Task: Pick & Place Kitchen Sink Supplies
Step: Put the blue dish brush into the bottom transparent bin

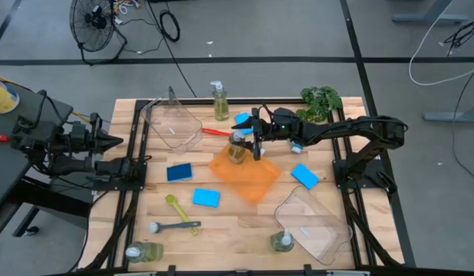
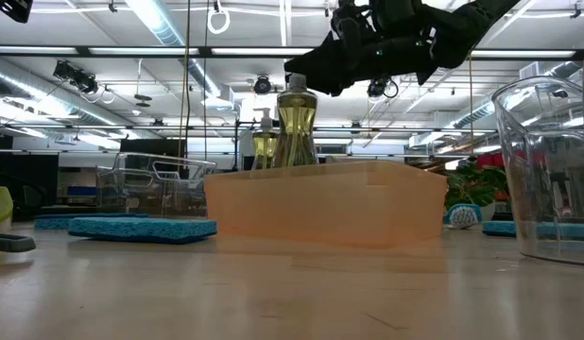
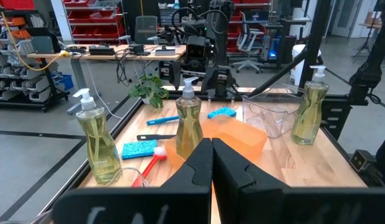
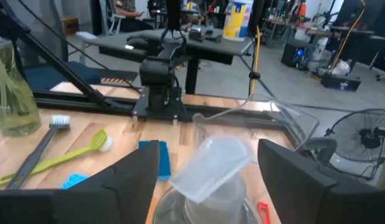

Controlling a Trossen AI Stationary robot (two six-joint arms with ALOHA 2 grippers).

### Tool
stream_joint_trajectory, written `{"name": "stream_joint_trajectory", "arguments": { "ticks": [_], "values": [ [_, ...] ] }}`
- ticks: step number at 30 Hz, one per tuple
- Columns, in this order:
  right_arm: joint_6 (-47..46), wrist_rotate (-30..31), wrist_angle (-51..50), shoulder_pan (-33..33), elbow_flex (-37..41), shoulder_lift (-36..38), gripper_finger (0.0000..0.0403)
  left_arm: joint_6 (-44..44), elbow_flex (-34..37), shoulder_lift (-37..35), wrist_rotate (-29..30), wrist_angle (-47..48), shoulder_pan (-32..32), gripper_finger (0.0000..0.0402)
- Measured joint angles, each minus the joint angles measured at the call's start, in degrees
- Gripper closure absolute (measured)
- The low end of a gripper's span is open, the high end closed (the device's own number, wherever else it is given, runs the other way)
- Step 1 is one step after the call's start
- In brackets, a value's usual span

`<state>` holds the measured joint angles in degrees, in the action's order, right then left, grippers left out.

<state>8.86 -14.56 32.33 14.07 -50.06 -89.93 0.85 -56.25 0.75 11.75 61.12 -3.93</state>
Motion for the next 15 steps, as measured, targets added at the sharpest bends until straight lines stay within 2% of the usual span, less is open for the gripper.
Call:
{"name": "stream_joint_trajectory", "arguments": {
  "ticks": [6, 15],
  "values": [
    [0.11, 0.02, -0.90, 0.77, 0.00, 2.28, 0.0109, 0.00, 0.00, 0.00, 0.02, 0.00, -0.01, 0.0399],
    [0.95, 0.15, -8.07, 1.28, 0.00, 7.12, 0.0108, 0.01, 0.02, 0.00, 0.02, -0.01, -0.02, 0.0399]
  ]
}}
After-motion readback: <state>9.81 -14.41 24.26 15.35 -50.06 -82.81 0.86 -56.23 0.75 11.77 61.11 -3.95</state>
